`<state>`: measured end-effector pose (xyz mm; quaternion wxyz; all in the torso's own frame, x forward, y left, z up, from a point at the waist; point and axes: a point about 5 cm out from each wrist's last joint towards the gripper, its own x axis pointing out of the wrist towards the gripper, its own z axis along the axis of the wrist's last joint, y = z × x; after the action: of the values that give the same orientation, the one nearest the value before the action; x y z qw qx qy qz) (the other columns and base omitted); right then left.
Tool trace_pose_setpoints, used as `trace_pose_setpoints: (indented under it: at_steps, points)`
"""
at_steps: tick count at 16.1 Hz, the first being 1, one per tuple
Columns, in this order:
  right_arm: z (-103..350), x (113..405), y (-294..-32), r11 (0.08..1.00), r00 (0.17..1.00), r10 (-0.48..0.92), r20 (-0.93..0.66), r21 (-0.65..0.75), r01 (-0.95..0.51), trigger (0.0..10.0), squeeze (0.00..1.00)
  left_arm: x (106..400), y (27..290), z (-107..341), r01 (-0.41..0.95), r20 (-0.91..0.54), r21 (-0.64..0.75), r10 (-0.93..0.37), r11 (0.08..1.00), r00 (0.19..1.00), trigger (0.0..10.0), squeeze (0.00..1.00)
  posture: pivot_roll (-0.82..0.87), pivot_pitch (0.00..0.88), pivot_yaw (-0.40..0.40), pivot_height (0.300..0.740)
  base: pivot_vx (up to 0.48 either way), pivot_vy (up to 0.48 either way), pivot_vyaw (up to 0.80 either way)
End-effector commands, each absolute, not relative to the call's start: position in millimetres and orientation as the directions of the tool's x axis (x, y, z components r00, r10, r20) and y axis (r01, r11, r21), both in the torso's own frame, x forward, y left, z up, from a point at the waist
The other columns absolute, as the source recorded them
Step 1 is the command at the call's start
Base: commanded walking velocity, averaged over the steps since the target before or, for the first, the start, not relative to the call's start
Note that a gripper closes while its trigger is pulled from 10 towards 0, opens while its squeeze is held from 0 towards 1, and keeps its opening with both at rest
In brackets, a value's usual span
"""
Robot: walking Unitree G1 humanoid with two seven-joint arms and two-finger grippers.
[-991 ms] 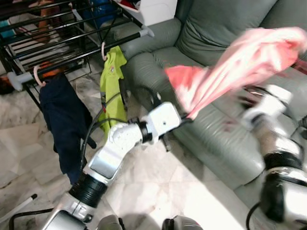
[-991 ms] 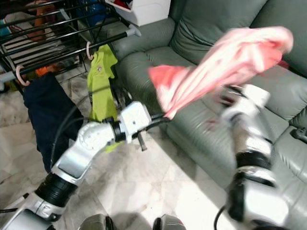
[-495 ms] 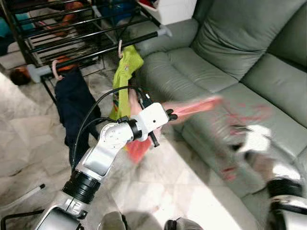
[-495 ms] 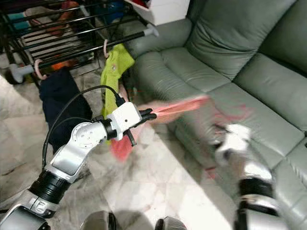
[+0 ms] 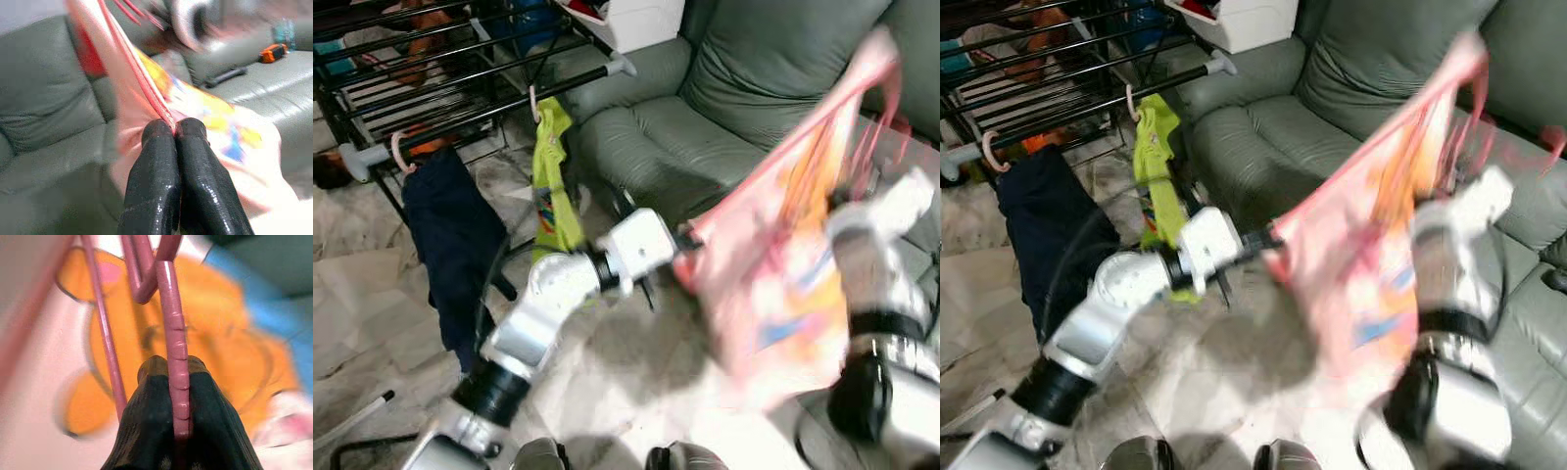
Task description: Hang hanger
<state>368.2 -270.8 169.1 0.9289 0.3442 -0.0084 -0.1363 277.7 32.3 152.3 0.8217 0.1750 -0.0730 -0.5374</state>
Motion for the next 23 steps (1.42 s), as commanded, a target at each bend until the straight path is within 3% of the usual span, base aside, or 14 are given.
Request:
trace_pose_setpoints:
  at_steps: [1, 3, 6, 7, 9, 10, 11, 16, 20, 23]
  points:
    - [185.3, 373.8, -270.8, 0.651, 0.963, -0.269, -0.015, 0.735, 0.193, 10.0, 0.00, 267.9, 28.8, 144.0, 0.891, -0.113, 0.344, -0.929, 0.296, 0.352, 10.0, 0.00, -0.06, 0.023, -0.032, 0.740, 0.000, 0.000, 0.00]
    - [214.2, 390.4, -244.9, 0.585, 0.978, -0.192, 0.080, 0.810, 0.049, 10.0, 0.00, 256.0, 23.7, 129.0, 0.921, -0.197, 0.338, -0.942, 0.194, 0.271, 10.0, 0.00, -0.06, 0.020, -0.033, 0.740, 0.000, 0.000, 0.00]
    - [243.9, 401.5, -208.0, 0.531, 0.976, -0.055, 0.210, 0.834, -0.150, 10.0, 0.00, 259.6, 28.8, 118.2, 0.919, -0.250, 0.344, -0.924, 0.194, 0.289, 10.0, 0.00, -0.06, 0.014, -0.035, 0.740, 0.000, 0.000, 0.00]
    - [249.8, 402.2, -198.8, 0.579, 0.967, 0.013, 0.256, 0.786, -0.216, 10.0, 0.00, 263.1, 37.3, 110.0, 0.907, -0.296, 0.375, -0.902, 0.194, 0.315, 10.0, 0.00, -0.06, 0.013, -0.034, 0.740, 0.000, 0.000, 0.00]
    - [245.8, 400.3, -194.9, 0.790, 0.962, 0.080, 0.261, 0.572, -0.220, 10.0, 0.00, 268.8, 51.2, 100.1, 0.900, -0.330, 0.369, -0.872, 0.233, 0.361, 10.0, 0.02, -0.06, 0.014, -0.034, 0.740, 0.000, 0.000, 0.00]
    - [243.5, 397.5, -193.2, 0.879, 0.956, 0.113, 0.269, 0.421, -0.223, 10.0, 0.00, 272.6, 56.7, 96.6, 0.893, -0.327, 0.355, -0.858, 0.276, 0.396, 10.0, 0.55, -0.06, 0.014, -0.034, 0.740, 0.000, 0.000, 0.00]
    - [238.0, 392.1, -187.8, 0.927, 0.946, 0.179, 0.271, 0.276, -0.254, 10.0, 0.00, 275.6, 62.9, 90.5, 0.890, -0.341, 0.340, -0.842, 0.305, 0.419, 10.0, 1.00, -0.06, 0.014, -0.034, 0.740, 0.000, 0.000, 0.00]
    - [206.5, 359.3, -164.7, 0.909, 0.878, 0.414, 0.241, -0.059, -0.413, 10.0, 0.00, 279.8, 71.0, 78.2, 0.864, -0.371, 0.395, -0.806, 0.312, 0.461, 10.0, 1.00, -0.07, 0.018, -0.028, 0.740, 0.000, 0.000, 0.00]
    - [171.0, 327.8, -172.9, 0.859, 0.864, 0.482, 0.142, -0.268, -0.435, 10.0, 0.00, 296.3, 103.9, 91.4, 0.763, -0.300, 0.490, -0.741, 0.420, 0.601, 10.0, 1.00, -0.07, 0.027, -0.024, 0.740, 0.000, 0.000, 0.00]
    - [154.4, 308.3, -182.4, 0.825, 0.858, 0.505, 0.090, -0.341, -0.450, 10.0, 0.00, 299.1, 131.8, 108.5, 0.686, -0.230, 0.557, -0.706, 0.469, 0.670, 10.0, 1.00, -0.07, 0.034, -0.023, 0.740, 0.000, 0.000, 0.00]
